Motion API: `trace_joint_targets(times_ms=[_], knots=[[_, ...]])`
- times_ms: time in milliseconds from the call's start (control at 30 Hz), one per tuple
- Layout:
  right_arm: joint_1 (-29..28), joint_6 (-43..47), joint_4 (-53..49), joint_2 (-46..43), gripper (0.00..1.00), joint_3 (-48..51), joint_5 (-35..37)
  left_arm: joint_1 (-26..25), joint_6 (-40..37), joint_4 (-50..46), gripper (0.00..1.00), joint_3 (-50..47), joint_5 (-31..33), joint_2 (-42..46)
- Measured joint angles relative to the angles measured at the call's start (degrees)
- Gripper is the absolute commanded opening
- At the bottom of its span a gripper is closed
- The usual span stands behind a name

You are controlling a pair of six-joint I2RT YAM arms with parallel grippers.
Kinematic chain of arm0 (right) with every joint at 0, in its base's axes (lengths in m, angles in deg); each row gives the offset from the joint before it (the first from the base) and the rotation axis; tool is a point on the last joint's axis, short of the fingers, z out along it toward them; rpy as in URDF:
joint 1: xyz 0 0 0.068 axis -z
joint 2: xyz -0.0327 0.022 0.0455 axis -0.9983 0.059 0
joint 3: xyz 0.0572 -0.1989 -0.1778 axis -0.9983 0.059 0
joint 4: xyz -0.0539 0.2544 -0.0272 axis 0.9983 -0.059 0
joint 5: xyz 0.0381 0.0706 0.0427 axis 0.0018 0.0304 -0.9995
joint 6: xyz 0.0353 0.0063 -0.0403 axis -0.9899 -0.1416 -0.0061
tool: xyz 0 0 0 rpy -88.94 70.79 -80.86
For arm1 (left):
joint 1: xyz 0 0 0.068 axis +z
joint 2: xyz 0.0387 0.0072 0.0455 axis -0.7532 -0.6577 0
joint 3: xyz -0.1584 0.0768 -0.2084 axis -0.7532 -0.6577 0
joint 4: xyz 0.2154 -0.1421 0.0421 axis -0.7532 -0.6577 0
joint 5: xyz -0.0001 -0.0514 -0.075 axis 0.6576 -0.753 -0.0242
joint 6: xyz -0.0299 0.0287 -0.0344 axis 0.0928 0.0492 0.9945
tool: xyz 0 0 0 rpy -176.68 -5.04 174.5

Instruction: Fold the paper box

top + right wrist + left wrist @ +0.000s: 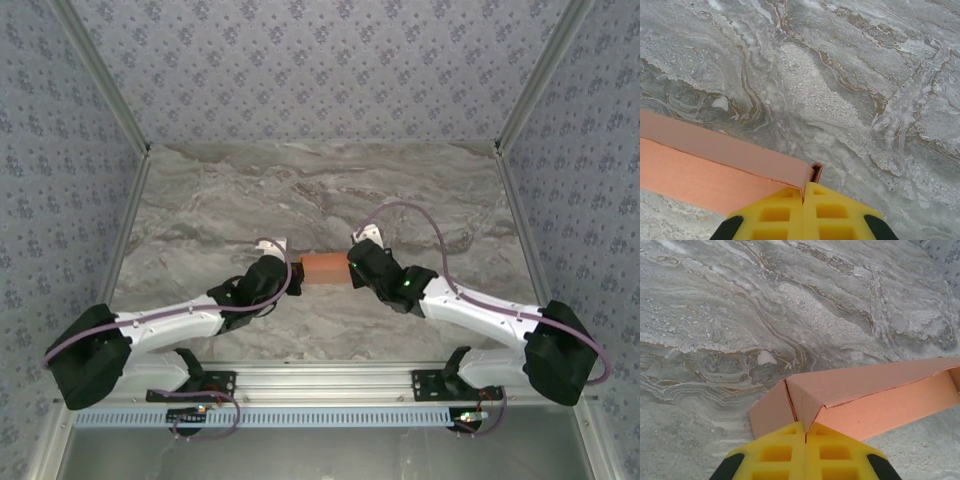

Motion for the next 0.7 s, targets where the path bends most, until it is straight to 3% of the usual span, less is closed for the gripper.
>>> trace_joint_targets(times_ms=[700], knots=[[-0.1,-6.0,-3.1,0.6,0.05,-1.9,-0.7,0.1,-3.7,-1.6,0.00,1.4,0.2,-0.7]])
